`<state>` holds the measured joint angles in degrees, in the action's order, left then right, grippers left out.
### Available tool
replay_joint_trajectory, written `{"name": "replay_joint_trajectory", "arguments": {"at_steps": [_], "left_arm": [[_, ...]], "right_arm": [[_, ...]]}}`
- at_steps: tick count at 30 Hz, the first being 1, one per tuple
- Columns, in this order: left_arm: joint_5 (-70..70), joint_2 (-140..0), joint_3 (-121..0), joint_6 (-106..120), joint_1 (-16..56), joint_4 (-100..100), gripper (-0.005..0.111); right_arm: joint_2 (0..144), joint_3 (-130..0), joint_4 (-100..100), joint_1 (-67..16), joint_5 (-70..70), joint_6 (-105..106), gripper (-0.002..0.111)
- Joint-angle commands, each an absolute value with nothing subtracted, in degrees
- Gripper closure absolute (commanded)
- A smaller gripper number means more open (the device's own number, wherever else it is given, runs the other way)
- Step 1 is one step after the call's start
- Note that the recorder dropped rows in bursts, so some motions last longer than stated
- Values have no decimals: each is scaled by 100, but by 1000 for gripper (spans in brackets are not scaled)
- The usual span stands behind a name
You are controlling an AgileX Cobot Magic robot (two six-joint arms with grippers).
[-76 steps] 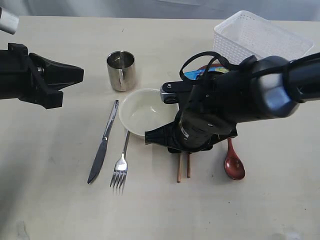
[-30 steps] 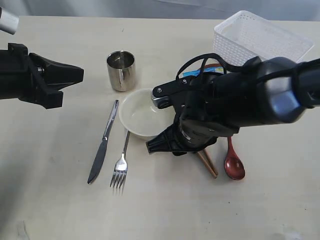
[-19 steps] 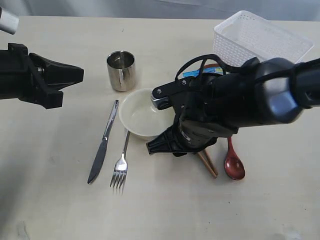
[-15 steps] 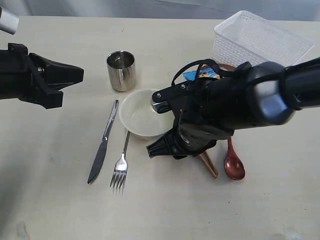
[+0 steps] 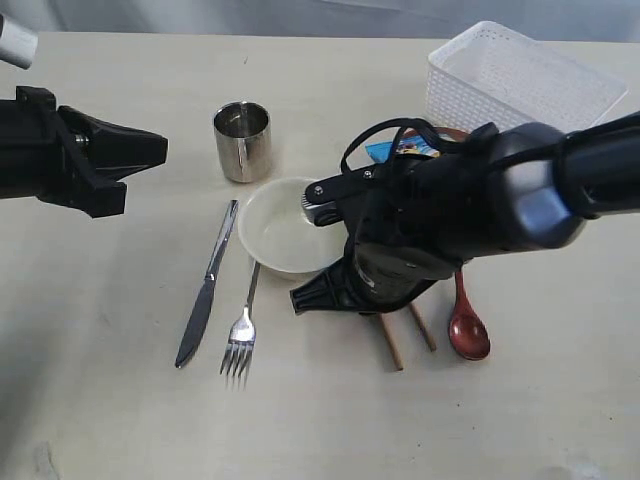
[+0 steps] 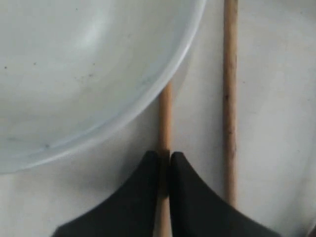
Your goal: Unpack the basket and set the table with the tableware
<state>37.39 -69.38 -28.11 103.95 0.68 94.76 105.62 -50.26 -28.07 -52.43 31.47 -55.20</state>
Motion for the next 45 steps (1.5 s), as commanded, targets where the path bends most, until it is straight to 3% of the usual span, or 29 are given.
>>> {"name": "replay_joint_trajectory", "arguments": {"at_steps": [1,12,23,32,45], "left_arm": [[3765,-6940,-2777,10424,53,9474,107],[3765,-6940,-2777,10424,53,9474,107],[3765,-6940,-2777,10424,53,9474,107],[3765,-6940,-2777,10424,53,9474,107],[3765,-6940,-2777,10424,53,9474,107]], "right_arm": [[10652,-4995,-2616,-5231,3355,-5682,109],[10481,-4995,-2551,-5231,3540,-6137,109],[9430,-4995,-2549,-5231,3965,-6170,109],[9202,-4995,-902,-5217,1151,-6218,109],[9723,-4995,-747,-4741,973,-6661,109]]}}
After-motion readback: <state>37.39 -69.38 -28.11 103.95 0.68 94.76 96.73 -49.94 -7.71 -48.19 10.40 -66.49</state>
